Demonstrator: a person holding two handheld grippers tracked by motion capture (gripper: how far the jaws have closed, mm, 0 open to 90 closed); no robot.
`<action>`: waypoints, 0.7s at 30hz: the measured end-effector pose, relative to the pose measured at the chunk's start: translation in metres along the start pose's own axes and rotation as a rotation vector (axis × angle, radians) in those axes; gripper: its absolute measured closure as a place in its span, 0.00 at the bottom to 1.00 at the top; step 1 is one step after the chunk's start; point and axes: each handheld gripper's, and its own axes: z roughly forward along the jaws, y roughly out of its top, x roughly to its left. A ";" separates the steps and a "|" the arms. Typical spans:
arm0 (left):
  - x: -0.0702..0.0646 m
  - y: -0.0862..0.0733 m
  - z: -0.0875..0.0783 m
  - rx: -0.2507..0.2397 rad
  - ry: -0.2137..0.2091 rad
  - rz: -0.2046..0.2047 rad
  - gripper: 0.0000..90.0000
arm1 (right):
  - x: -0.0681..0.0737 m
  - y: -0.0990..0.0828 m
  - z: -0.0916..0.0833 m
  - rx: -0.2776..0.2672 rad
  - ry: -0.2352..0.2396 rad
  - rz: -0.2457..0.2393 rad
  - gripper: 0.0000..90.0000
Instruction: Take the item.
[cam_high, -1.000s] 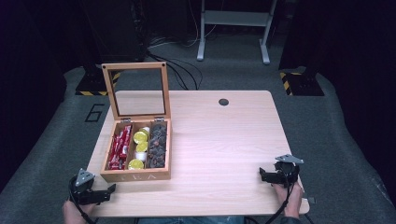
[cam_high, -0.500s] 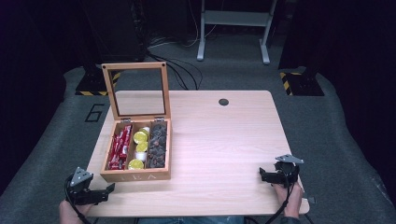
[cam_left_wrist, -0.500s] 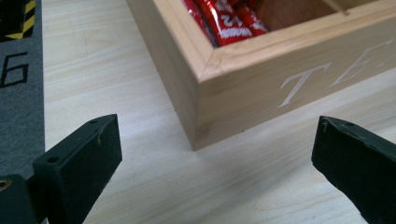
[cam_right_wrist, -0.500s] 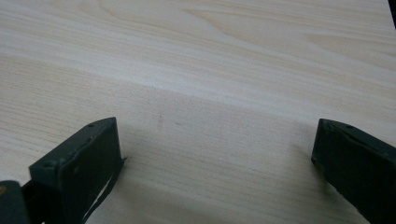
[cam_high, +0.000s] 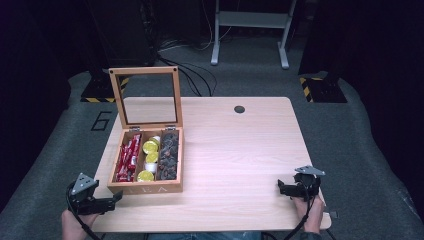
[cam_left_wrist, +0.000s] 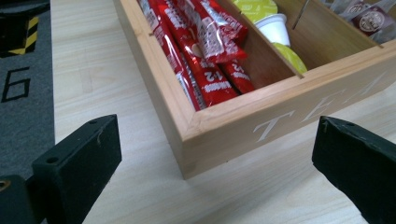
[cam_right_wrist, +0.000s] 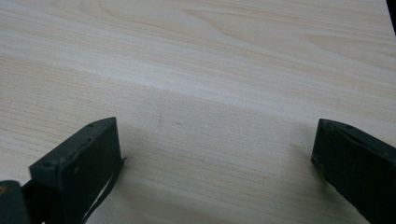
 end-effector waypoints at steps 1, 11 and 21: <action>-0.001 0.001 0.000 -0.006 0.001 0.000 0.01 | 0.000 0.000 0.000 0.001 0.001 0.000 0.01; -0.002 0.023 0.002 -0.026 0.008 0.017 0.02 | 0.000 0.000 0.000 0.004 0.001 -0.001 0.01; -0.007 0.045 0.013 -0.019 0.005 0.044 0.06 | 0.000 0.000 0.000 0.004 0.004 -0.002 0.01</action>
